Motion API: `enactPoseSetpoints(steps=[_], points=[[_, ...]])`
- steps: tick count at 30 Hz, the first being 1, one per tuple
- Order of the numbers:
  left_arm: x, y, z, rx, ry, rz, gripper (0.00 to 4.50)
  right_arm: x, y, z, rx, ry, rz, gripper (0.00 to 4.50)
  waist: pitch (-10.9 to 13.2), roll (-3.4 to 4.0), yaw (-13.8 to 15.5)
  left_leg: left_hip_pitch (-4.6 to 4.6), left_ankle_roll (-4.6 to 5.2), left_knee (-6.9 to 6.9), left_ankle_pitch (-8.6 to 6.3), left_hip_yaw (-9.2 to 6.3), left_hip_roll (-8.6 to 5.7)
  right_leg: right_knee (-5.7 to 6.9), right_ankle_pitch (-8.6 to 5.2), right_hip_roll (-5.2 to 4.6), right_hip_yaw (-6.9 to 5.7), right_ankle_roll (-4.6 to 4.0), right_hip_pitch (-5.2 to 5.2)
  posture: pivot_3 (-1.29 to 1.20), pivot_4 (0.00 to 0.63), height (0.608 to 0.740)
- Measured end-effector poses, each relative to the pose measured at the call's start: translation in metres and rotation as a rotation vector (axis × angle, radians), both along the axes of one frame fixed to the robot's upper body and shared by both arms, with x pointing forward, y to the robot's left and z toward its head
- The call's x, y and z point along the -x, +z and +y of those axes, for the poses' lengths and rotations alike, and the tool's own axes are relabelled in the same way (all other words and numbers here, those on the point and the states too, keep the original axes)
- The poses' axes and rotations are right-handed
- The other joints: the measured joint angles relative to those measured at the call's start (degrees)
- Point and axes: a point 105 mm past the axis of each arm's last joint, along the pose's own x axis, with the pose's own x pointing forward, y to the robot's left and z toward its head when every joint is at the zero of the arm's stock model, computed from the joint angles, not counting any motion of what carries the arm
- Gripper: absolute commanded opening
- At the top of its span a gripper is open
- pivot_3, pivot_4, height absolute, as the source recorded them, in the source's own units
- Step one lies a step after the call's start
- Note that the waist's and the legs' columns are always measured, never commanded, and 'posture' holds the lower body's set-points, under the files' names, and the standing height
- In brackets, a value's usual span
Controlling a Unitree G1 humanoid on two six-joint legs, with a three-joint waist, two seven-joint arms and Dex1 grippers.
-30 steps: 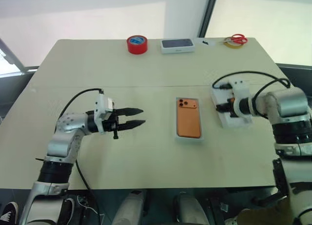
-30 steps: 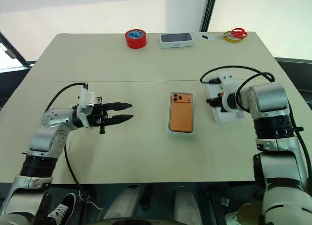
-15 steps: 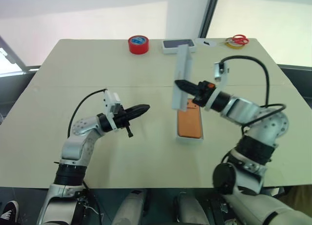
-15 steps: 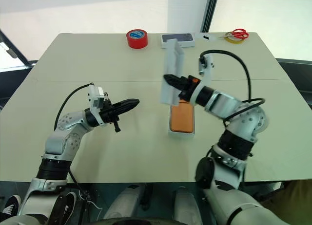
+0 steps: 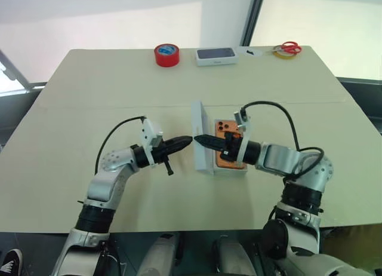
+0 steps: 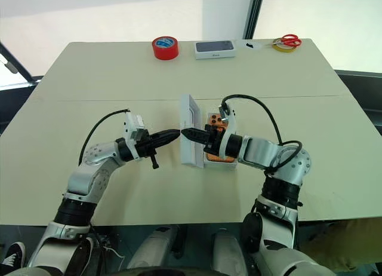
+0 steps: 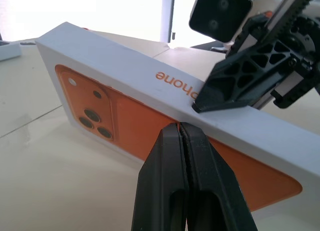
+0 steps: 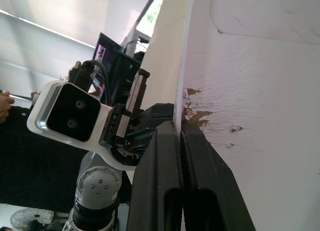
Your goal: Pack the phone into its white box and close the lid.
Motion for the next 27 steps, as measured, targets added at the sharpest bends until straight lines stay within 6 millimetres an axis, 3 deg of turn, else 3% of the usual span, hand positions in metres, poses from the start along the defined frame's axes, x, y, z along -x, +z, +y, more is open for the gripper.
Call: enactPoseSetpoints(steps=[14, 17, 23, 27], points=[[-0.007, -0.024, -0.026, 0.005, 0.013, 0.05, 0.07, -0.019, -0.007, -0.018, 0.041, -0.046, 0.039, 0.0, -0.03, -0.02, 0.38, 0.0, 0.03, 0.07, 0.0, 0.01, -0.01, -0.05, 0.0, -0.02, -0.02, 0.01, 0.1, 0.0, 0.15, 0.736], [-0.011, -0.025, -0.031, 0.009, 0.015, 0.056, 0.0, -0.023, -0.009, -0.022, 0.04, -0.066, 0.044, 0.91, -0.04, -0.02, 0.43, 0.0, 0.03, 0.1, 0.0, 0.0, -0.01, -0.05, 0.0, -0.02, -0.04, 0.01, 0.12, 0.0, 0.15, 0.736], [-0.012, -0.019, -0.054, 0.025, -0.037, 0.039, 0.0, -0.031, -0.015, -0.045, 0.132, -0.131, 0.03, 3.95, -0.03, -0.02, 0.61, -0.06, 0.05, 0.14, 0.0, 0.0, -0.02, -0.08, 0.0, -0.04, -0.07, 0.01, 0.12, 0.0, 0.15, 0.736], [-0.01, -0.014, -0.069, 0.033, -0.092, 0.021, 0.0, -0.033, -0.011, -0.076, 0.222, -0.186, -0.02, 3.95, -0.03, -0.03, 0.44, -0.06, 0.07, 0.15, -0.01, 0.0, -0.03, -0.13, 0.0, -0.04, -0.07, 0.01, 0.14, 0.0, 0.15, 0.736]])
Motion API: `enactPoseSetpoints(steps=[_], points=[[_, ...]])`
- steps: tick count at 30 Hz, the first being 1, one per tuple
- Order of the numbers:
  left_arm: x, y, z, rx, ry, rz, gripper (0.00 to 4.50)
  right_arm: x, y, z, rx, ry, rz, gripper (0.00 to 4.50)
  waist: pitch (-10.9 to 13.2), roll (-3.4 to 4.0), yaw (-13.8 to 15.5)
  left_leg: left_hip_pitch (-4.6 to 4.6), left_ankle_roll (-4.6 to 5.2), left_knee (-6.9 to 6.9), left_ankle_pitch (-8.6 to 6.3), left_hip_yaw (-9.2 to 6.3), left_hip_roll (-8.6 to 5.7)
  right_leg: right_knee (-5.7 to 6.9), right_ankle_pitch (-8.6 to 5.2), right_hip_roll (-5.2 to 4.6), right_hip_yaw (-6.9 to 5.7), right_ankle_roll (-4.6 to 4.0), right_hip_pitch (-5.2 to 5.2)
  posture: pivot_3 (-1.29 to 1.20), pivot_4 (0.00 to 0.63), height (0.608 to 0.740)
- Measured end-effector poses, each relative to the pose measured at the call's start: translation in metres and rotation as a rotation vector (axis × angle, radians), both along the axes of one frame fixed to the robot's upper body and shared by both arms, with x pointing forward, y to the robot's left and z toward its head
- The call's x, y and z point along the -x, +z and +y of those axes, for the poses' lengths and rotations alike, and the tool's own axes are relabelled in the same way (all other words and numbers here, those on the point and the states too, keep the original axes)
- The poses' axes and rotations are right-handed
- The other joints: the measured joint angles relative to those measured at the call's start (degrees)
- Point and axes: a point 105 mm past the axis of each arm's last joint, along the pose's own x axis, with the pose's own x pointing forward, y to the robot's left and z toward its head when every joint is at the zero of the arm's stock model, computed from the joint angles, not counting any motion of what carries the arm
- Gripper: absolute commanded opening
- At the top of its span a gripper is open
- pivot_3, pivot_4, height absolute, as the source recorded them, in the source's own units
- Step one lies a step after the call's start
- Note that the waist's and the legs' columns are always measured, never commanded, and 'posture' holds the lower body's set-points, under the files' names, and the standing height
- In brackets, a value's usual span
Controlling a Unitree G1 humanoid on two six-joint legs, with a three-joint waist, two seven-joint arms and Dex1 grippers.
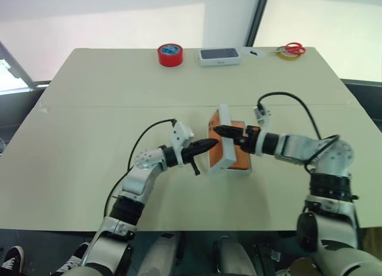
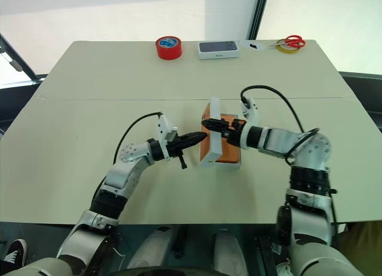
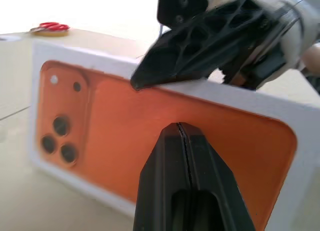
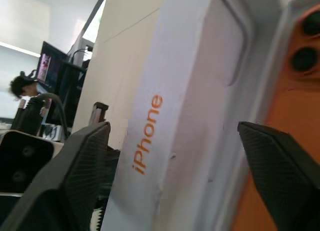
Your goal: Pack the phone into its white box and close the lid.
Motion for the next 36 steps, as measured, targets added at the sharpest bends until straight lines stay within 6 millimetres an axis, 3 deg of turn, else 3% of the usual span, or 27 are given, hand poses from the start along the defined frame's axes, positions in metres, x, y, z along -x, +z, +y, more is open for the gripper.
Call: enactPoseSetpoints(steps=[5, 8, 9, 11, 17, 22, 26, 29, 33, 36], points=[[0.007, -0.01, -0.021, -0.015, -0.071, 0.021, 0.0, 0.004, 0.016, -0.05, 0.202, -0.086, -0.122, 3.95, 0.01, -0.01, -0.02, -0.02, 0.02, 0.02, 0.0, 0.0, 0.01, -0.02, -0.01, -0.01, -0.02, 0.01, 0.13, 0.0, 0.15, 0.736], [0.008, -0.015, -0.024, -0.038, -0.088, 0.023, 0.0, 0.007, 0.016, -0.055, 0.321, -0.083, -0.198, 3.95, 0.01, -0.01, -0.43, -0.01, 0.02, 0.0, 0.0, -0.01, 0.04, -0.02, -0.01, 0.0, -0.02, 0.01, 0.22, 0.0, 0.15, 0.736], [0.008, -0.014, -0.023, -0.041, -0.092, 0.014, 0.0, 0.006, 0.016, -0.053, 0.342, -0.079, -0.222, 3.73, 0.01, -0.01, -0.46, -0.01, 0.02, 0.0, 0.0, -0.01, 0.05, -0.02, -0.01, 0.01, -0.02, 0.01, 0.22, 0.0, 0.15, 0.736], [0.006, -0.012, -0.019, -0.056, -0.093, 0.001, 0.0, 0.005, 0.017, -0.048, 0.365, -0.07, -0.269, 3.11, 0.01, -0.01, -0.4, -0.01, 0.01, 0.0, 0.0, -0.01, 0.05, -0.02, -0.01, 0.01, -0.02, 0.01, 0.22, 0.0, 0.15, 0.736], [0.001, -0.012, 0.015, -0.108, -0.042, -0.009, 0.0, 0.001, 0.005, -0.046, 0.657, -0.027, -0.488, 0.11, 0.02, -0.02, 0.14, -0.02, 0.01, 0.04, -0.01, -0.02, 0.02, -0.06, -0.01, 0.0, -0.03, 0.01, 0.01, 0.0, 0.15, 0.736], [0.008, -0.017, 0.038, -0.21, -0.026, -0.031, 0.0, -0.003, 0.008, -0.043, 0.751, -0.006, -0.633, 0.05, 0.02, -0.02, 0.04, 0.02, -0.01, 0.03, -0.01, -0.04, 0.02, -0.05, -0.01, 0.02, -0.02, 0.01, 0.02, 0.0, 0.15, 0.736], [0.0, -0.036, 0.049, -0.303, 0.044, -0.008, 0.0, -0.001, -0.008, -0.041, 0.799, 0.044, -0.639, 0.05, 0.02, -0.02, 0.24, 0.0, 0.0, 0.04, -0.01, -0.05, 0.02, -0.05, -0.01, 0.01, -0.03, 0.01, 0.03, 0.0, 0.15, 0.736], [-0.001, -0.046, 0.034, -0.326, 0.032, 0.006, 0.0, 0.0, -0.01, -0.04, 0.819, 0.063, -0.648, 0.05, 0.03, -0.03, 0.57, 0.0, -0.01, 0.05, -0.02, -0.06, -0.01, -0.05, -0.01, -0.01, -0.03, 0.01, 0.04, 0.0, 0.15, 0.736], [-0.005, -0.045, 0.005, -0.303, -0.013, -0.002, 0.0, 0.0, -0.011, -0.038, 0.832, 0.082, -0.666, 0.05, 0.03, -0.04, 1.17, 0.01, -0.01, 0.06, -0.02, -0.05, -0.01, -0.06, -0.01, -0.01, -0.04, 0.02, 0.05, 0.0, 0.15, 0.736], [-0.013, -0.044, -0.004, -0.289, -0.005, -0.005, 0.0, 0.0, -0.013, -0.044, 0.877, 0.072, -0.666, 0.05, 0.03, -0.04, 1.49, 0.01, -0.02, 0.08, -0.02, -0.07, -0.01, -0.05, -0.01, -0.01, -0.07, 0.02, 0.07, 0.0, 0.15, 0.736]])
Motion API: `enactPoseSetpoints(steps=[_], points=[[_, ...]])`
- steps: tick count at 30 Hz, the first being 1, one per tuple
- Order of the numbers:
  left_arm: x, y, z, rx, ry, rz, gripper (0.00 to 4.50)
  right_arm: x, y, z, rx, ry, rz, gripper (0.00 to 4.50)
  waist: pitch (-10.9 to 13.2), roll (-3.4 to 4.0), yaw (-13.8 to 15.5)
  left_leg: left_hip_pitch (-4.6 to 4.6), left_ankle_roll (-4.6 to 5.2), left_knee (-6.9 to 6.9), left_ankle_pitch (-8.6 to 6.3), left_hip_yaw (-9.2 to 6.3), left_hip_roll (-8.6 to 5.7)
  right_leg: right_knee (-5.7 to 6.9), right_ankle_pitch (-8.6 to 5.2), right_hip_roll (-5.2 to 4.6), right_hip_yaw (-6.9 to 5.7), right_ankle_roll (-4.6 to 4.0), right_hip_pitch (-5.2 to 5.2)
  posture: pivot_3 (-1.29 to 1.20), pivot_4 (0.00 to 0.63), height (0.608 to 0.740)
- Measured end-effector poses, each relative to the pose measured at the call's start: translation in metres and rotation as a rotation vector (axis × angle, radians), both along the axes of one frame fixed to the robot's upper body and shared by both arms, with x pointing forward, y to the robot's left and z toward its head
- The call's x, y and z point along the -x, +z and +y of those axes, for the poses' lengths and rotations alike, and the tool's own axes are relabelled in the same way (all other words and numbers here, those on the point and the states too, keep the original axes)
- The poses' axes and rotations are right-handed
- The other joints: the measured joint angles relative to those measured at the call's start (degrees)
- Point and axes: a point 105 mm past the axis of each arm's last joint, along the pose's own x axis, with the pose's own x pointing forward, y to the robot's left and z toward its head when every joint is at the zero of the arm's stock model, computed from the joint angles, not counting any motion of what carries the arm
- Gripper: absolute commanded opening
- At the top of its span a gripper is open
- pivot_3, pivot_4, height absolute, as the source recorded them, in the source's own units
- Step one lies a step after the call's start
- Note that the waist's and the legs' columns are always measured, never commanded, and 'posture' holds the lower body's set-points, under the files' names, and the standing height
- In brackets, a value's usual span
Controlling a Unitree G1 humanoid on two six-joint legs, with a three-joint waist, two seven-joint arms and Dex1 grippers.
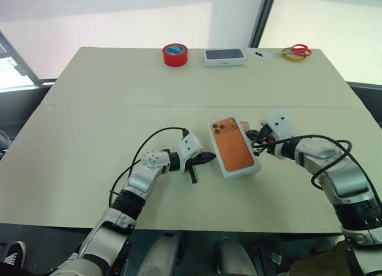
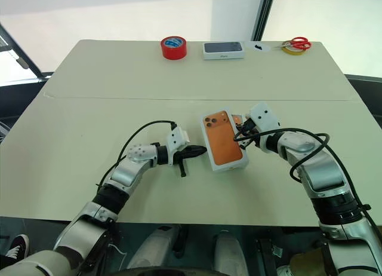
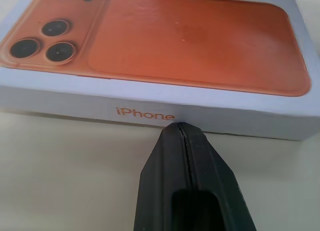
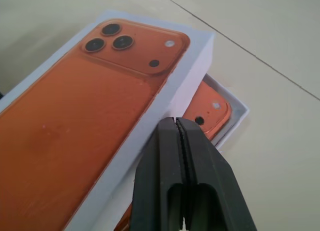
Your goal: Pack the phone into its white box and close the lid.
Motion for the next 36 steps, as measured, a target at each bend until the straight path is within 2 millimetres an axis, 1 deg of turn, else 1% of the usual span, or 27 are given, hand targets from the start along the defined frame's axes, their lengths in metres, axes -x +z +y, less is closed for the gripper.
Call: enactPoseSetpoints(steps=[3, 6, 13, 20, 27, 29, 32, 34, 36], points=[[-0.009, 0.002, -0.007, 0.009, 0.026, -0.007, 0.0, 0.001, -0.001, -0.009, 0.041, -0.019, -0.004, 0.05, 0.01, -0.01, 0.01, -0.02, 0.01, 0.07, -0.01, 0.0, -0.03, 0.0, 0.0, -0.03, -0.03, 0.0, 0.03, 0.0, 0.15, 0.736], [-0.013, 0.005, -0.01, 0.012, 0.039, -0.024, 0.0, 0.001, 0.001, -0.013, 0.047, -0.03, -0.013, 0.05, 0.01, -0.02, -0.12, -0.01, 0.02, 0.07, -0.01, -0.01, -0.03, 0.0, 0.0, -0.02, -0.02, 0.01, 0.03, 0.0, 0.15, 0.736], [-0.016, 0.006, -0.014, 0.031, 0.052, -0.045, 0.0, -0.001, -0.004, -0.021, 0.083, -0.059, -0.017, 0.05, 0.01, -0.02, -0.2, -0.01, 0.02, 0.08, 0.0, -0.01, -0.02, 0.02, 0.01, -0.01, -0.02, 0.01, 0.02, 0.0, 0.15, 0.736], [-0.022, 0.017, -0.015, 0.052, 0.071, -0.081, 0.0, -0.004, -0.012, -0.025, 0.119, -0.074, -0.005, 0.05, 0.01, -0.02, -0.17, -0.01, 0.02, 0.14, 0.0, -0.01, -0.03, 0.02, 0.01, -0.01, -0.03, 0.02, 0.05, 0.0, 0.15, 0.736], [-0.022, 0.02, -0.014, 0.064, 0.069, -0.096, 0.0, -0.006, -0.014, -0.032, 0.168, -0.084, -0.026, 0.05, 0.01, -0.02, -0.19, -0.01, 0.02, 0.17, 0.0, -0.02, -0.03, 0.05, 0.01, 0.0, -0.03, 0.02, 0.05, 0.0, 0.15, 0.736], [-0.022, 0.028, -0.015, 0.101, 0.07, -0.105, 0.0, -0.007, -0.008, -0.03, 0.153, -0.079, -0.059, 0.05, 0.01, -0.02, -0.2, -0.02, 0.02, 0.17, 0.0, -0.02, -0.03, 0.06, 0.01, 0.0, -0.03, 0.02, 0.05, 0.0, 0.15, 0.736], [-0.022, 0.048, -0.018, 0.187, 0.072, -0.129, 0.0, -0.012, 0.014, -0.025, 0.05, -0.074, -0.126, 0.05, 0.01, -0.02, -0.22, 0.0, 0.02, 0.19, 0.0, -0.02, -0.03, 0.06, 0.01, 0.01, -0.03, 0.02, 0.09, 0.0, 0.15, 0.736], [-0.02, 0.055, -0.023, 0.205, 0.058, -0.139, 0.0, -0.009, 0.029, -0.014, -0.023, -0.016, -0.161, 0.05, 0.01, -0.02, -0.22, 0.0, 0.02, 0.2, 0.0, -0.04, -0.02, 0.05, 0.01, 0.02, -0.05, 0.02, 0.14, 0.0, 0.15, 0.736], [-0.018, 0.055, -0.029, 0.2, 0.042, -0.14, 0.0, -0.004, 0.033, -0.002, -0.023, 0.054, -0.168, 0.05, 0.01, -0.02, -0.18, 0.01, 0.03, 0.26, 0.0, -0.06, -0.02, 0.05, 0.01, 0.02, -0.08, 0.02, 0.15, 0.0, 0.15, 0.736]])
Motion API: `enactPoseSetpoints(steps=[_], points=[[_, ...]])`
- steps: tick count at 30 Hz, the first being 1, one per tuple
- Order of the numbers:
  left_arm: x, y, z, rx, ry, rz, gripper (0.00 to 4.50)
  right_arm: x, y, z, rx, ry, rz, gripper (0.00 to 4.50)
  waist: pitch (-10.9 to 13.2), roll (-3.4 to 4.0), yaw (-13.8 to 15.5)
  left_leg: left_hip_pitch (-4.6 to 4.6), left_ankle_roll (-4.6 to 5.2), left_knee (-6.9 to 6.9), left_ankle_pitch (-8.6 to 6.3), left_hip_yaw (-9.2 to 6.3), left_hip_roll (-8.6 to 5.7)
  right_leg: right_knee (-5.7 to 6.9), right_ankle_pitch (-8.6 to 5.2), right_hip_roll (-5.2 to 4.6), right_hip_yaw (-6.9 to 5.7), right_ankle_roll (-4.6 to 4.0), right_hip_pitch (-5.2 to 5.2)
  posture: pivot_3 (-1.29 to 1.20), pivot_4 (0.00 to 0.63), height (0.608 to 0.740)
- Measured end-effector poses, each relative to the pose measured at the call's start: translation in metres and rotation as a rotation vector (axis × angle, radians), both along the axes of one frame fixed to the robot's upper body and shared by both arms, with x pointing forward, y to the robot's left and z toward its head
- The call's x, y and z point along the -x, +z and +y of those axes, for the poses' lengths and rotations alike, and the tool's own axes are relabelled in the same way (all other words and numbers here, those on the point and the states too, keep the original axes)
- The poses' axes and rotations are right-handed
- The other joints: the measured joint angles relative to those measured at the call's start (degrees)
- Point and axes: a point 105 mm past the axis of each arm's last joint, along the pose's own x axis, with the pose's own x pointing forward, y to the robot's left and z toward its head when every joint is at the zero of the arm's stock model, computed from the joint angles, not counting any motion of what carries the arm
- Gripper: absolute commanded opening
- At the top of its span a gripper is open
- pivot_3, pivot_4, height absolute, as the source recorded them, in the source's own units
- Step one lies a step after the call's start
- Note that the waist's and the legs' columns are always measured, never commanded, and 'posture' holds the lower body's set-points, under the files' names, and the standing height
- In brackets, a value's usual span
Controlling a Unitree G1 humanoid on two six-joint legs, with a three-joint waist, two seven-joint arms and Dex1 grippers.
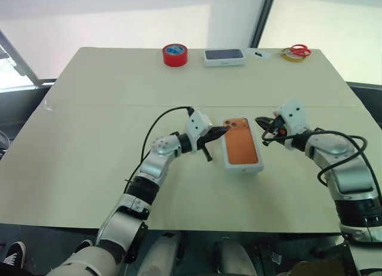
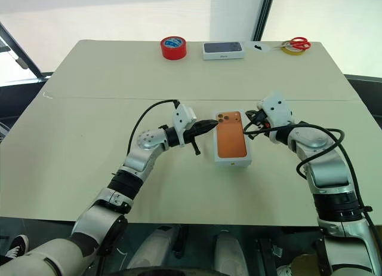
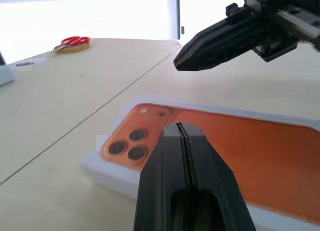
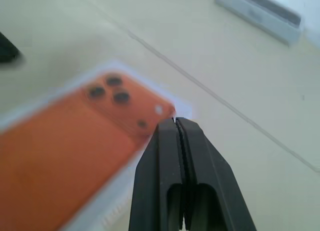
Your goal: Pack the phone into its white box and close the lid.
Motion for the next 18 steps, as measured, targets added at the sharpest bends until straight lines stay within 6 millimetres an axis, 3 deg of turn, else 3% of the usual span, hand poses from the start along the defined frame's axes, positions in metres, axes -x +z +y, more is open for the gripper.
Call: enactPoseSetpoints(steps=[2, 5, 11, 14, 18], points=[[0.003, -0.005, -0.004, -0.04, -0.017, -0.006, 0.0, 0.005, -0.013, 0.002, 0.082, 0.031, 0.03, 0.05, 0.0, 0.0, 0.15, 0.0, 0.03, 0.12, -0.02, -0.01, -0.01, 0.0, 0.0, 0.0, -0.04, 0.0, 0.05, 0.0, 0.15, 0.736], [0.005, -0.021, -0.005, -0.114, -0.036, 0.031, 0.0, 0.012, -0.048, -0.007, 0.211, 0.019, 0.124, 0.05, 0.0, 0.01, 0.08, 0.0, 0.1, 0.25, -0.08, -0.02, -0.03, 0.0, 0.0, 0.0, -0.04, 0.0, 0.1, 0.0, 0.15, 0.736], [0.004, -0.04, 0.006, -0.166, -0.022, 0.155, 0.0, 0.016, -0.059, -0.013, 0.266, 0.004, 0.105, 0.05, -0.12, -0.04, 0.14, 0.15, 0.08, 0.33, -0.21, -0.05, -0.03, -0.02, -0.01, 0.0, -0.07, 0.0, 0.32, 0.0, 0.15, 0.736], [0.004, -0.043, 0.014, -0.151, -0.016, 0.21, 0.85, 0.016, -0.056, -0.014, 0.16, -0.014, 0.149, 0.9, -0.13, -0.07, 0.09, 0.15, 0.07, 0.33, -0.23, -0.06, -0.03, -0.02, -0.01, 0.0, -0.07, 0.0, 0.33, 0.0, 0.15, 0.736], [0.002, -0.042, 0.028, -0.105, 0.003, 0.257, 2.87, 0.018, -0.051, -0.014, 0.029, -0.003, 0.208, 2.96, -0.11, -0.07, -0.08, 0.07, 0.14, 0.31, -0.18, -0.07, -0.02, -0.02, -0.01, 0.0, -0.06, 0.0, 0.23, 0.0, 0.15, 0.736]])
